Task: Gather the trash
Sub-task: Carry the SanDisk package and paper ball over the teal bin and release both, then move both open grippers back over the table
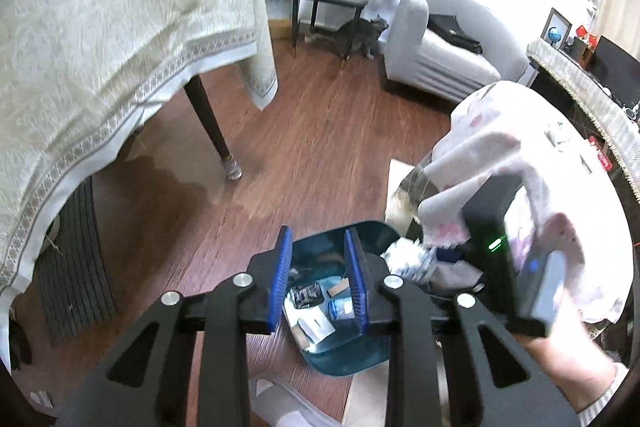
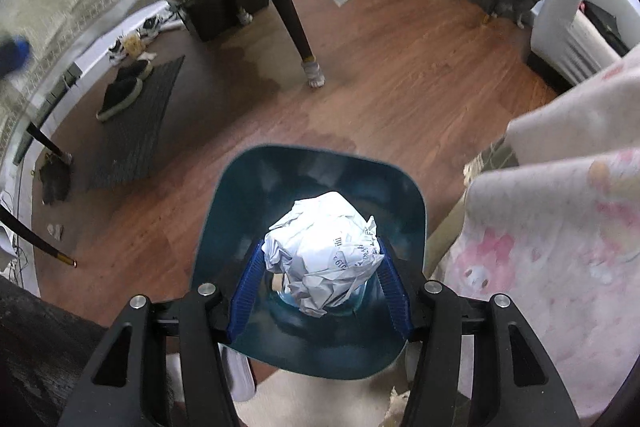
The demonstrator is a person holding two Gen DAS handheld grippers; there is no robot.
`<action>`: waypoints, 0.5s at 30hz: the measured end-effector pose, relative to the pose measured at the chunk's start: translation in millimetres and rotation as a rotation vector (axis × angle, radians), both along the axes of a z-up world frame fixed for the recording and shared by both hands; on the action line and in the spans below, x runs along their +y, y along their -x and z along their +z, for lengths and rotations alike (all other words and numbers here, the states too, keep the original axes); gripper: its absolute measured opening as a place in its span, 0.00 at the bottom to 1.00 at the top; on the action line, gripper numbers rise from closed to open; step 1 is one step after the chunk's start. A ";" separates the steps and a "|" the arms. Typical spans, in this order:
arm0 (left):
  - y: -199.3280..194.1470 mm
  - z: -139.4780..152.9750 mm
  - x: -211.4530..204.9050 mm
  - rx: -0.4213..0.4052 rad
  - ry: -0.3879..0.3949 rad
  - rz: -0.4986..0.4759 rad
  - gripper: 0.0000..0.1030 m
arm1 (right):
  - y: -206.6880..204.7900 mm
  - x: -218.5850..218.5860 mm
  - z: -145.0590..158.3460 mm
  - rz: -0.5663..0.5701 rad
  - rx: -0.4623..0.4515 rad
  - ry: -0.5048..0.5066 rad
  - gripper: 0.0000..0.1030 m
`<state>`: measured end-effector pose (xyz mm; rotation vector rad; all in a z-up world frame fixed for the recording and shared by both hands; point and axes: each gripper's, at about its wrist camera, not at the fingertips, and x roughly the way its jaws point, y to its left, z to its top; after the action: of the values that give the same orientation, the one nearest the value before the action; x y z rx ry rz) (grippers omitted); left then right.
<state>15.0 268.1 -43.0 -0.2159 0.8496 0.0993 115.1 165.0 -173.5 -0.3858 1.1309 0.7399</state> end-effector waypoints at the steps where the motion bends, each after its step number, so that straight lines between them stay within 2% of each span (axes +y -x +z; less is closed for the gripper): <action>1: -0.4 3.1 -1.5 -0.007 -0.003 -0.002 0.28 | 1.2 -0.2 -4.2 0.007 0.004 0.007 0.55; 4: -2.3 13.5 -6.1 -0.034 -0.002 -0.009 0.28 | 4.9 -2.1 -10.8 0.029 0.010 0.025 0.57; 7: -2.4 20.0 -9.4 -0.049 -0.011 -0.017 0.28 | 8.5 -3.6 -10.2 0.037 -0.007 0.048 0.73; 15: -4.5 47.2 -27.2 -0.132 0.006 -0.036 0.28 | 12.3 -17.4 9.4 0.050 -0.015 0.011 0.74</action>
<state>19.5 240.9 4.2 -0.2107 0.7217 0.0477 102.8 147.6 -164.1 -0.4296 1.1147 0.7741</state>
